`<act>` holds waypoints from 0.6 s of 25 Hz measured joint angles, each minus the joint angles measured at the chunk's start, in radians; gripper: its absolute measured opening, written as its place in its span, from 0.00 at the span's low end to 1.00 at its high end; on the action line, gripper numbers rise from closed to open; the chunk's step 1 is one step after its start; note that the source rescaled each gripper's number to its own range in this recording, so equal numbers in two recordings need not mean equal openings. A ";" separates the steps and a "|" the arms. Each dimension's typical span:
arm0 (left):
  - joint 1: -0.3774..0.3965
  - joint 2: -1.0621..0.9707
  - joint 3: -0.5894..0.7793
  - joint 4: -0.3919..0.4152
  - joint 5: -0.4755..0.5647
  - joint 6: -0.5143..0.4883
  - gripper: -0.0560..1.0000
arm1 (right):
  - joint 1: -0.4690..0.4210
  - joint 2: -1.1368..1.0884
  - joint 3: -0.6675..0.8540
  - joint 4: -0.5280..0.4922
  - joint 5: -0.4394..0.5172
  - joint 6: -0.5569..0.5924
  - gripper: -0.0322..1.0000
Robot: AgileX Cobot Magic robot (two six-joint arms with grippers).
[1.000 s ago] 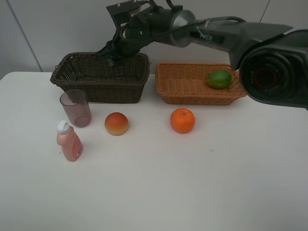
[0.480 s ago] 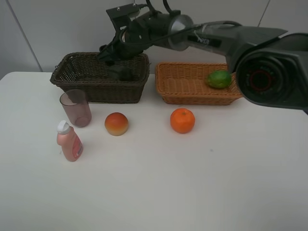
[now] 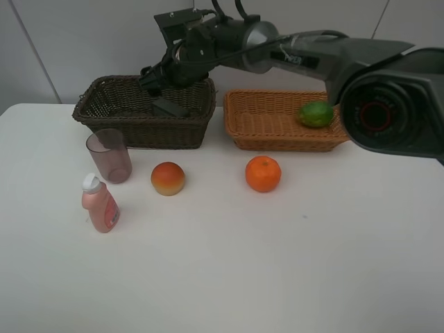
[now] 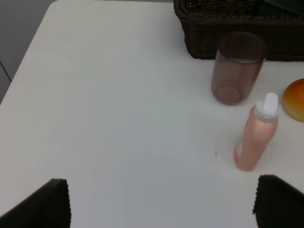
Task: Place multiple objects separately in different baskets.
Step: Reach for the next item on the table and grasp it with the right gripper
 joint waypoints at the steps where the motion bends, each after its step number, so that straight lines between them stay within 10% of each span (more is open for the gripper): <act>1: 0.000 0.000 0.000 0.000 0.000 0.000 1.00 | 0.000 -0.001 0.000 0.003 0.001 0.000 0.78; 15: 0.000 0.000 0.000 0.000 0.000 0.000 1.00 | 0.000 -0.179 0.000 0.006 0.291 -0.086 0.78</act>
